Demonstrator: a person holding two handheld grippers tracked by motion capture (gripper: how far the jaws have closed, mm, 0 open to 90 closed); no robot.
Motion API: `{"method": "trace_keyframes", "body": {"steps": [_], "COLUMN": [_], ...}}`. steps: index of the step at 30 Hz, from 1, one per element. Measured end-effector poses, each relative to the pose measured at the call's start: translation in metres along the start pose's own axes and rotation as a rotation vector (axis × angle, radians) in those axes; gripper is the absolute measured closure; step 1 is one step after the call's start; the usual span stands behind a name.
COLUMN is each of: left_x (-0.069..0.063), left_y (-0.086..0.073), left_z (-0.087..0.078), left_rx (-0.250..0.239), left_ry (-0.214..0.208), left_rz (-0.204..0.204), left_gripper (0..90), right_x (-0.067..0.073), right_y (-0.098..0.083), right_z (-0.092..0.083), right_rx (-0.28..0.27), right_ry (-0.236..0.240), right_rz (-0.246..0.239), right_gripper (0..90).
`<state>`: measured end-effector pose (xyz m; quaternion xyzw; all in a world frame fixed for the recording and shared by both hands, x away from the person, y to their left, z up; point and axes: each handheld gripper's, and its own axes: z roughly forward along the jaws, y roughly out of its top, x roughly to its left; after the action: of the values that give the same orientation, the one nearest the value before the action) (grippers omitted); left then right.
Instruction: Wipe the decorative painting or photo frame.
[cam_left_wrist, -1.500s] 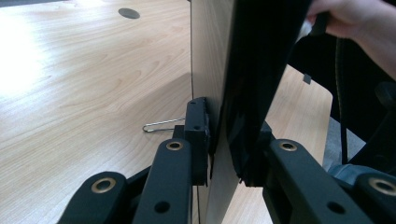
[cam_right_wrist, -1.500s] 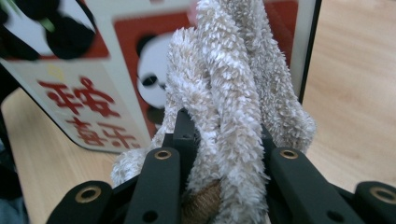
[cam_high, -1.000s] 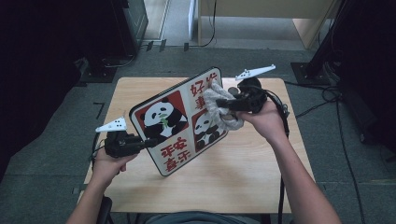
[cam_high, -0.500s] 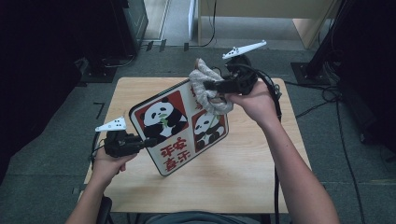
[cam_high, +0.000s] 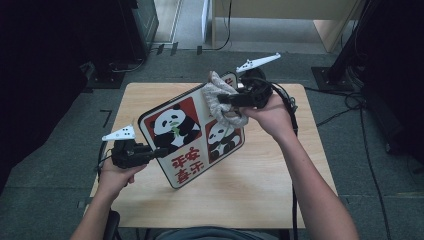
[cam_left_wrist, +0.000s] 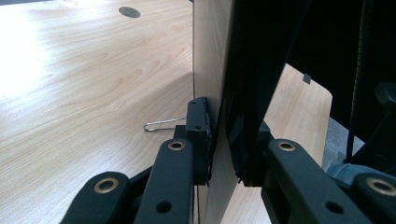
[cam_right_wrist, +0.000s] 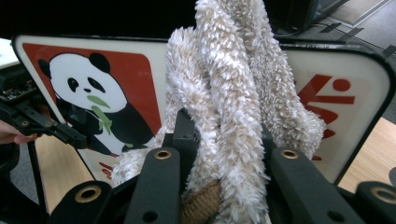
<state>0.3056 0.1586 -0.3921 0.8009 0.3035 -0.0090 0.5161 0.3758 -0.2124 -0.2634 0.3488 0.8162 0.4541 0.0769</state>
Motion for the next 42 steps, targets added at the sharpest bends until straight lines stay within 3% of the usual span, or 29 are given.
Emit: {"method": "trace_keyframes", "body": {"steps": [21,42], "left_x": [0.001,0.001], "left_y": [0.001,0.002], "left_z": [0.0,0.0], "left_rx": [0.005,0.011], "left_ry": [0.003,0.002], "left_rz": [0.01,-0.006], "left_gripper": [78.6,78.7], "right_x": [-0.008,-0.016], "right_y": [-0.029,-0.051], "right_z": [0.012,0.017], "right_rx": [-0.031,-0.049], "right_ry": [0.046,0.089], "right_rz": [-0.01,-0.011], "right_gripper": [73.0,72.9]}}
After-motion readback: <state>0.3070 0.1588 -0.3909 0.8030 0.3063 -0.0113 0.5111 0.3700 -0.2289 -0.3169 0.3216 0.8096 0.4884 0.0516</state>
